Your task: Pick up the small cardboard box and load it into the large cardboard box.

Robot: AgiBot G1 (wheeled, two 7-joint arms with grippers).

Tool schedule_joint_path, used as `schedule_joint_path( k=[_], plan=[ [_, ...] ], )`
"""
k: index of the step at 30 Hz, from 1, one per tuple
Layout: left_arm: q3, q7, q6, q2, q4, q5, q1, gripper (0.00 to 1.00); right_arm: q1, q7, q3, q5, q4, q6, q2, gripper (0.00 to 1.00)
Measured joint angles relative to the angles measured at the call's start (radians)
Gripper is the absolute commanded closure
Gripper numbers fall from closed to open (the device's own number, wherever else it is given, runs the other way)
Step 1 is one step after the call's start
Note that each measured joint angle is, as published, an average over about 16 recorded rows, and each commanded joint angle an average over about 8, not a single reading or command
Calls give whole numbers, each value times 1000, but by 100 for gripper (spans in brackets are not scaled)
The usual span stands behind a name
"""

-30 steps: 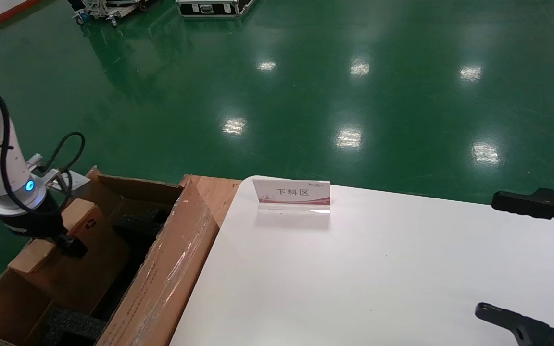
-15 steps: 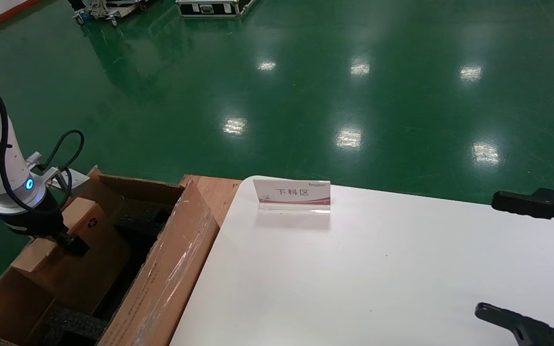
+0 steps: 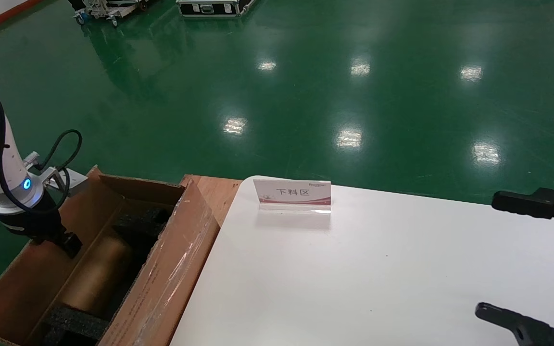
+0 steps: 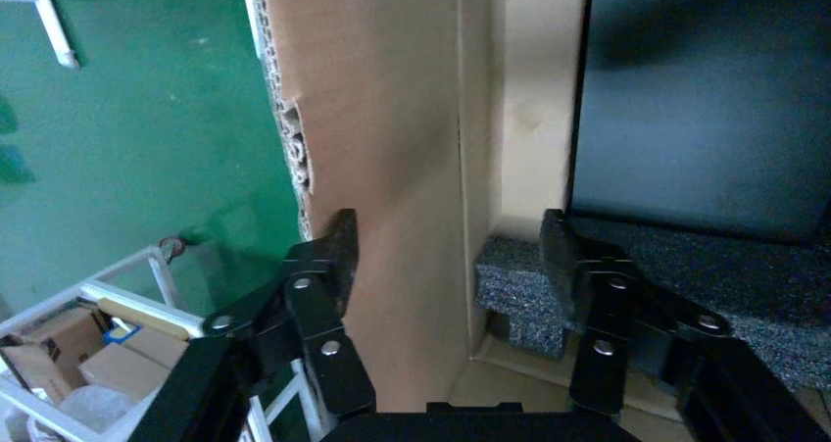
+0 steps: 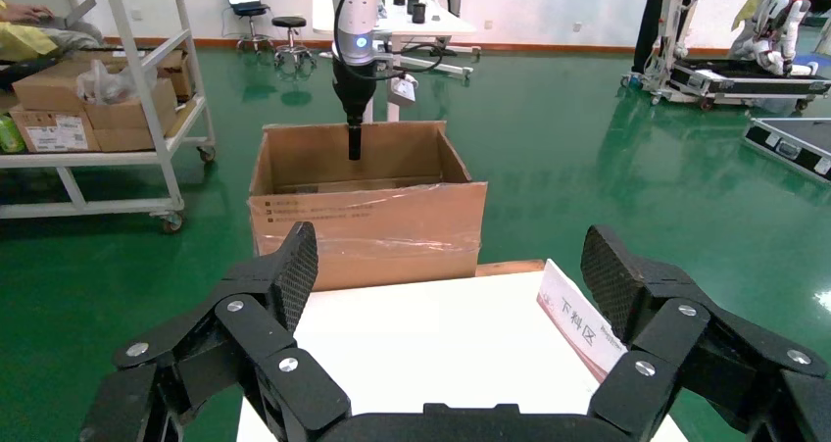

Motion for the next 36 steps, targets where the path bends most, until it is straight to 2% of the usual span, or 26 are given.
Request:
schedule_joint_path(
  k=[8,16,21,28,36],
  plan=[
    [-36,52,-86,-29,-122,30,-88,0,0,0,0,0,0,0,0,0],
    [-88,99,-242,-115,-353,107,-220,0,0,0,-1,0,-1,0,0,0],
    [-120,107,-313,-164,-468,155,-264,0,0,-1,-1,0,-1,0,0,0],
    [-221,156,-314,-186,-531,153,-221,0,1,-1,-1,0,-1,0,0,0],
    [-448,295,-233,-177,-529,49,-62,0,1,-1,-1,0,-2,0,0,0]
  ],
)
